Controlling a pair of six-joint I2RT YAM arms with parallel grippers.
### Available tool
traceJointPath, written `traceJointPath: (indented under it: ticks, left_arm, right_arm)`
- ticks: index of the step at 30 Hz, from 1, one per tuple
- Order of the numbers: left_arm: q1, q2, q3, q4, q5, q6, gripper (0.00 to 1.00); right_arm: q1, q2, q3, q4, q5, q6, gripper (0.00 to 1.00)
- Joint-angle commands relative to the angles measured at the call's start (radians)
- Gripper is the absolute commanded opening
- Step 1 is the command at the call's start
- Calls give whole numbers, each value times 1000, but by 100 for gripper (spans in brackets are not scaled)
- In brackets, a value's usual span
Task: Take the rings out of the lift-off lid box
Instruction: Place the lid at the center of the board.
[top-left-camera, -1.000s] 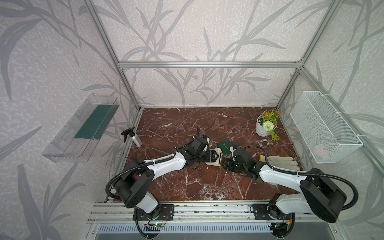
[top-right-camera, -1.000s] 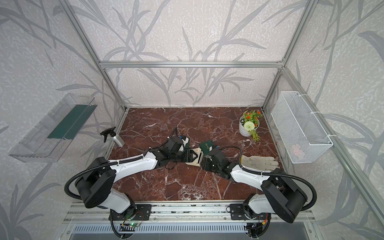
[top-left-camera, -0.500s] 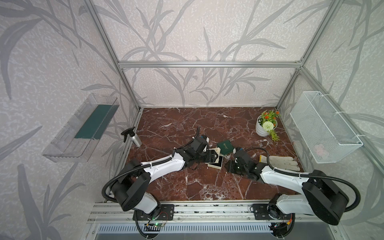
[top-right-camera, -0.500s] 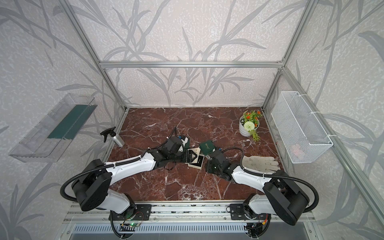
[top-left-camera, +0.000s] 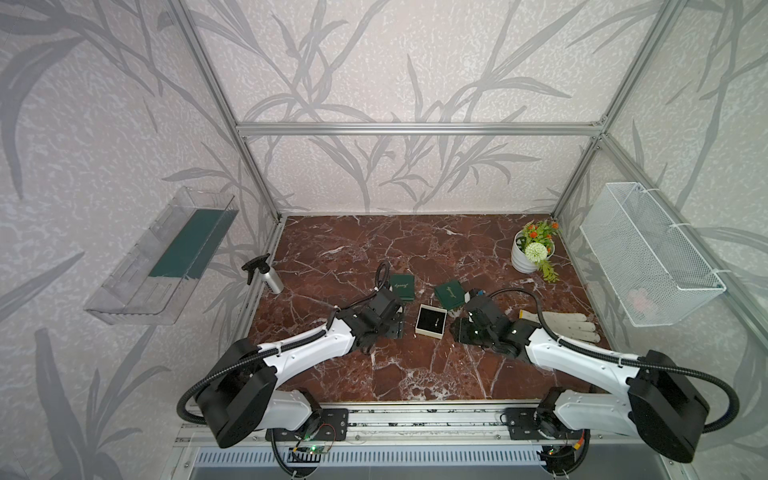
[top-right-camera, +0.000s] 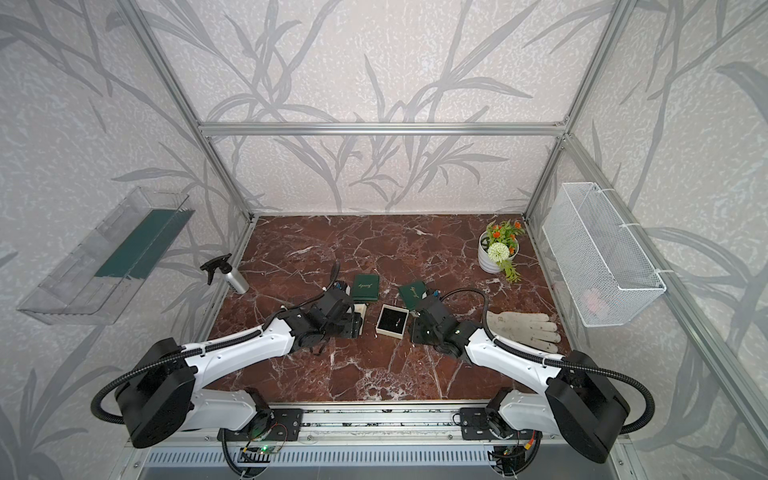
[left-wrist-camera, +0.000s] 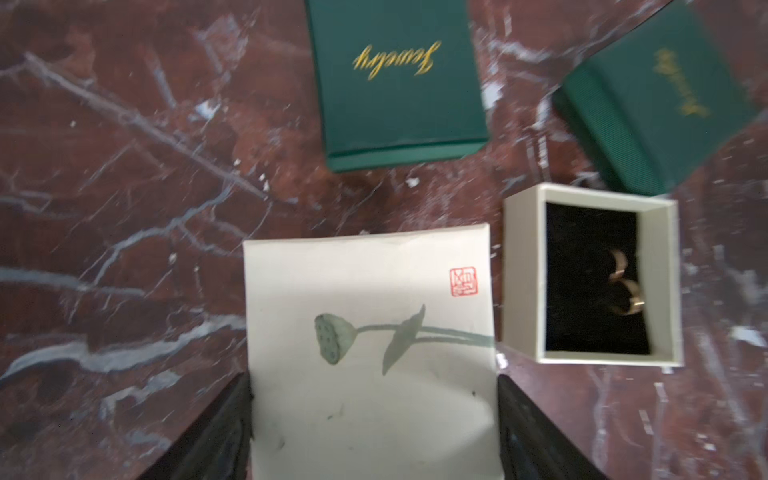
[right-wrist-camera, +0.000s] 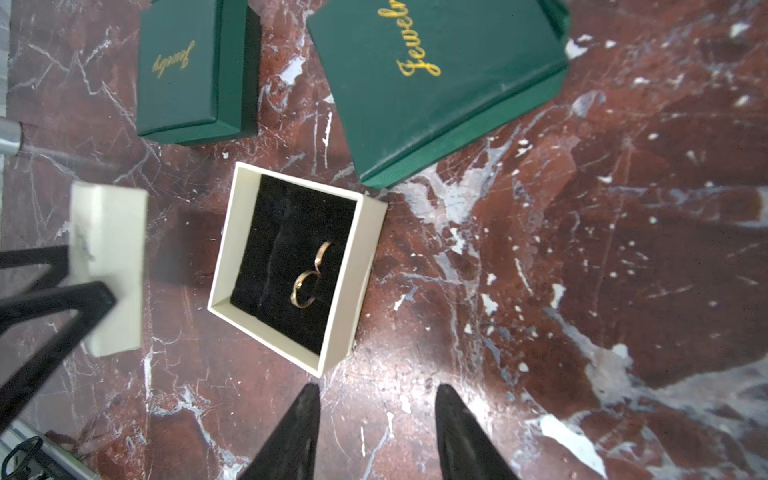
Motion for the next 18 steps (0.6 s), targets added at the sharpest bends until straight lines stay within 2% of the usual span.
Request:
traceJointPath:
  ticks: [1,4,7,10,18]
  left_arm:
    - [-1,22,-12,-26,-79,-3,67]
    - [-2,56,3,-28,-84,-6,67]
    - [-2,61,15,-29,-81,-8,74]
    - [-2,38,13,-18,-73,-14,80]
    - [-1,-47,-3,-10,-74,-9,85]
  right_arm:
    - [6,61,38,9,-38,-7,47]
    - [9,127,75,22,-41,-12,44]
    - [9,193,118,13,-30,-22,38]
    - [9,244,158,4,-21,-30,37]
    - [8,339,253,-49,-2,-90,33]
